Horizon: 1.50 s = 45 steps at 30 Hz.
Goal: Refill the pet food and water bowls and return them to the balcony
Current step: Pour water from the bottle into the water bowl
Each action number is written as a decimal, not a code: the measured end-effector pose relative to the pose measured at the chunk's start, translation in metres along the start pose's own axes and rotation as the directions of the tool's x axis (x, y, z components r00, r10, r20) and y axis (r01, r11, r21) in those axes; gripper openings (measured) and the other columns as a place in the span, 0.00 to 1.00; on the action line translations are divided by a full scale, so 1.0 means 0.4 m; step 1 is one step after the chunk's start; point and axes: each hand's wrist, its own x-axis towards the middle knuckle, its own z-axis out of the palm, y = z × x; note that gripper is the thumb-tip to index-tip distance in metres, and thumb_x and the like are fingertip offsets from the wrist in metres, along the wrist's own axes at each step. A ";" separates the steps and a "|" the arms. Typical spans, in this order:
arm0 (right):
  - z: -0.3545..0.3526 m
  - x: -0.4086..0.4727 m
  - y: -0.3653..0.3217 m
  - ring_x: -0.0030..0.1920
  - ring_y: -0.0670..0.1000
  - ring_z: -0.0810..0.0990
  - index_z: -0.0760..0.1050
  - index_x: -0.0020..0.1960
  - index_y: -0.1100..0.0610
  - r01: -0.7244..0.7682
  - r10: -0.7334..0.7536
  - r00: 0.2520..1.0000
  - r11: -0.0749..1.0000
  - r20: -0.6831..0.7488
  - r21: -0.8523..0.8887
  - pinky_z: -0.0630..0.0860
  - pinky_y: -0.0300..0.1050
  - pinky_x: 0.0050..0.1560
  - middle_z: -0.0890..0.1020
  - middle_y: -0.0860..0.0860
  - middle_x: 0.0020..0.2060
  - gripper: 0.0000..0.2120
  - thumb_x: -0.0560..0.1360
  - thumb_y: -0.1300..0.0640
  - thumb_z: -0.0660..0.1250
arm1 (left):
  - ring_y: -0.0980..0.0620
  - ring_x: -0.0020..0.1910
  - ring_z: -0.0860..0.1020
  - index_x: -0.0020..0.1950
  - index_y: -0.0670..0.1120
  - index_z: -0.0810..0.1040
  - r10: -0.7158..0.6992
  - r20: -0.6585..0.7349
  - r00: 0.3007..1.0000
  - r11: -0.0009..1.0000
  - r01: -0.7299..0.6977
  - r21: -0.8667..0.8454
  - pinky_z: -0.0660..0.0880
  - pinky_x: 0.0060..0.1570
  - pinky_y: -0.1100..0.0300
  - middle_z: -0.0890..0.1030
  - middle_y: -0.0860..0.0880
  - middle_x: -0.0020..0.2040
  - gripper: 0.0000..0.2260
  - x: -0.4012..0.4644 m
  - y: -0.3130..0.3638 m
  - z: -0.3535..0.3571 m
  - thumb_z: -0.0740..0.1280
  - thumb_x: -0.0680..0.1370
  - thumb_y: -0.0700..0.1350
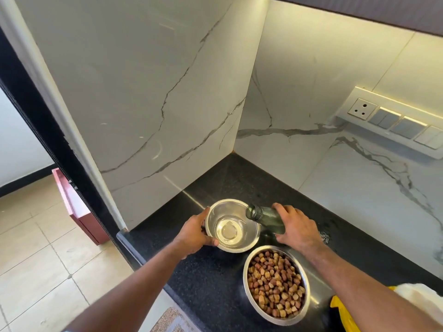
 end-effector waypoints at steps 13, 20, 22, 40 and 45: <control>-0.015 0.019 0.027 0.71 0.58 0.71 0.48 0.78 0.41 0.026 -0.016 0.998 0.985 0.058 -0.168 0.75 0.64 0.66 0.70 0.55 0.72 0.51 0.68 0.41 0.78 | 0.61 0.56 0.77 0.64 0.70 0.68 0.064 0.032 0.997 0.998 -0.064 -0.021 0.71 0.55 0.68 0.80 0.59 0.58 0.36 0.004 0.013 -0.005 0.82 0.67 0.44; -0.020 0.013 0.025 0.71 0.59 0.71 0.48 0.78 0.41 0.023 -0.011 0.998 0.982 0.065 -0.188 0.74 0.65 0.67 0.70 0.56 0.72 0.50 0.69 0.42 0.78 | 0.52 0.64 0.77 0.72 0.62 0.68 0.066 0.051 0.997 0.998 -0.066 0.004 0.71 0.69 0.51 0.79 0.53 0.63 0.39 0.007 0.017 -0.013 0.82 0.67 0.46; -0.025 0.012 0.026 0.72 0.59 0.70 0.49 0.78 0.41 0.017 -0.003 0.997 0.982 0.074 -0.186 0.73 0.66 0.68 0.70 0.56 0.73 0.50 0.69 0.43 0.78 | 0.49 0.67 0.75 0.76 0.59 0.66 0.041 0.050 0.998 0.999 -0.042 0.020 0.70 0.72 0.46 0.77 0.50 0.66 0.42 0.007 0.018 -0.014 0.82 0.67 0.47; -0.072 -0.002 0.024 0.75 0.60 0.67 0.49 0.80 0.41 0.001 0.016 0.996 0.982 0.087 -0.189 0.70 0.66 0.71 0.67 0.56 0.75 0.49 0.70 0.44 0.78 | 0.52 0.67 0.74 0.80 0.58 0.59 0.002 0.074 0.997 1.000 -0.002 -0.003 0.69 0.70 0.50 0.74 0.57 0.64 0.48 -0.002 0.017 -0.022 0.82 0.68 0.46; -0.079 -0.007 0.024 0.75 0.60 0.67 0.50 0.79 0.41 0.006 0.009 0.997 0.982 0.074 -0.190 0.71 0.67 0.71 0.68 0.56 0.75 0.49 0.70 0.44 0.78 | 0.56 0.59 0.75 0.82 0.56 0.56 -0.011 0.090 0.996 1.000 0.011 -0.002 0.70 0.67 0.53 0.75 0.58 0.58 0.49 -0.005 0.019 -0.024 0.82 0.69 0.47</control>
